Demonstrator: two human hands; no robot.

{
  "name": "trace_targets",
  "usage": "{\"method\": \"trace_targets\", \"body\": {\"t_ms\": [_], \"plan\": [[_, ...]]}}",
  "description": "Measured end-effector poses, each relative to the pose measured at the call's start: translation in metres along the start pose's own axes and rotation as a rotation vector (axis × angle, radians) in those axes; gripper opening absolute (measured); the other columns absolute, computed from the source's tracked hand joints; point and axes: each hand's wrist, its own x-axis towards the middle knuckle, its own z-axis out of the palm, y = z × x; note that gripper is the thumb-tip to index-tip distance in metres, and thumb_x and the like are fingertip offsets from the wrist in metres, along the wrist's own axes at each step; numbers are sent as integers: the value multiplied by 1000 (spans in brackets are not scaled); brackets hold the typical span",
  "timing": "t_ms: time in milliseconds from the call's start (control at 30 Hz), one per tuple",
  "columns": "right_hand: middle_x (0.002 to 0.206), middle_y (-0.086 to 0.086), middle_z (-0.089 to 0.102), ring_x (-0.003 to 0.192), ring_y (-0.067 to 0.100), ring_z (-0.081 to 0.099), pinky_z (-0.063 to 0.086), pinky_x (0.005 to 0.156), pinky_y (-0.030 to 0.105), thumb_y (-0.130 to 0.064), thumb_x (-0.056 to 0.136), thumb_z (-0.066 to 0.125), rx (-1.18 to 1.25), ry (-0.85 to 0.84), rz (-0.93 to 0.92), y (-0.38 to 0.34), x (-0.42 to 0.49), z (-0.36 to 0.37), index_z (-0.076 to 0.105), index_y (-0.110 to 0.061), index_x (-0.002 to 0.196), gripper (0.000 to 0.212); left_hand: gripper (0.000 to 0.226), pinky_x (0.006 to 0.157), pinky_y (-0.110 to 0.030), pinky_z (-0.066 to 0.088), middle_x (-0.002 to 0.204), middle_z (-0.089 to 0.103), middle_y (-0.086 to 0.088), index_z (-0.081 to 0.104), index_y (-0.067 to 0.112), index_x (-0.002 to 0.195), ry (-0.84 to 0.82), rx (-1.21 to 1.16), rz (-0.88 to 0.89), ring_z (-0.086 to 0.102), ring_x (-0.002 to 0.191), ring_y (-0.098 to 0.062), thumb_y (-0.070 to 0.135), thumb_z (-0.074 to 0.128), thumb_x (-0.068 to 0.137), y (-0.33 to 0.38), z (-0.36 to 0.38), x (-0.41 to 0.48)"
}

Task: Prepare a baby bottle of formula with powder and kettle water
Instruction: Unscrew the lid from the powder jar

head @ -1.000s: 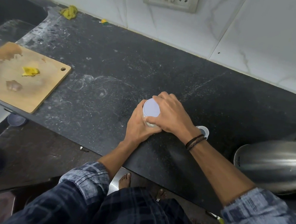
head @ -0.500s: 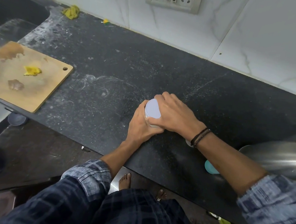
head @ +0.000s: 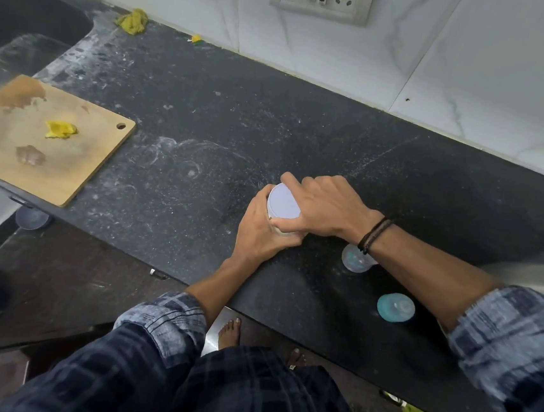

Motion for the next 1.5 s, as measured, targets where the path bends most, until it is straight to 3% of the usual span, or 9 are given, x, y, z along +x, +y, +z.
{"method": "trace_targets", "body": {"t_ms": [333, 433, 533, 633, 800, 967, 1200, 1333, 1500], "plan": [[77, 4, 65, 61, 30, 55, 30, 51, 32, -84, 79, 48, 17, 22, -85, 11, 7, 7, 43, -21, 115, 73, 93, 92, -19, 44, 125, 49, 17, 43, 27, 135, 27, -13, 17, 51, 116, -9, 57, 81, 56, 2, 0, -2], [78, 3, 63, 63, 30, 56, 32, 52, 32, -83, 78, 50, 25, 29, -95, 13, 7, 9, 43, -23, 116, 71, 89, 91, -22, 46, 119, 46, 30, 39, 39, 131, 25, -11, 18, 51, 114, -7, 57, 81, 55, 5, -2, -2], [77, -1, 59, 63, 26, 53, 35, 53, 33, -81, 78, 52, 43, 18, -127, 16, 7, 7, 41, -26, 118, 69, 93, 93, -25, 49, 120, 45, 32, 41, 34, 133, 4, -20, 9, 51, 116, -7, 56, 83, 54, 2, -3, 0], [79, -1, 59, 65, 26, 55, 43, 54, 35, -79, 77, 53, 65, -12, -131, 17, 8, 5, 41, -28, 118, 66, 103, 97, -22, 45, 127, 47, 21, 41, 26, 141, -3, -27, 5, 50, 122, -10, 56, 84, 53, -1, -2, -1], [90, -1, 60, 76, 25, 56, 51, 66, 41, -75, 79, 54, 110, -87, -160, 21, 9, 0, 41, -30, 127, 67, 99, 95, -12, 39, 126, 44, 30, 30, 45, 134, -2, -51, 3, 48, 123, -6, 55, 87, 53, 1, -1, -1], [95, -6, 50, 85, 21, 50, 49, 70, 41, -65, 78, 60, 141, -206, -202, 21, 12, -10, 38, -37, 136, 68, 99, 101, -33, 50, 135, 52, 12, 42, 29, 138, 7, -61, -34, 52, 127, -10, 41, 94, 54, -4, 1, 0], [101, -5, 34, 92, 19, 40, 36, 67, 38, -68, 79, 66, 64, -320, -127, 12, 10, -33, 31, -49, 144, 76, 98, 99, -29, 48, 133, 51, 11, 41, 25, 141, 7, -20, -20, 50, 125, -10, 40, 96, 61, -7, 2, 0], [120, 5, 50, 101, 26, 54, 38, 70, 39, -75, 81, 61, 76, -262, 25, -3, 0, -38, 46, -30, 140, 76, 91, 97, -39, 52, 128, 54, 10, 45, 28, 134, -2, -4, -5, 54, 122, -15, 49, 91, 59, -6, 2, 2], [128, 8, 50, 112, 30, 55, 40, 73, 37, -56, 87, 70, 153, -252, 79, -12, -6, -35, 46, -23, 143, 69, 90, 96, -42, 53, 128, 54, 14, 42, 33, 132, 18, -14, -4, 55, 122, -14, 47, 91, 57, -4, 3, 0]]}}
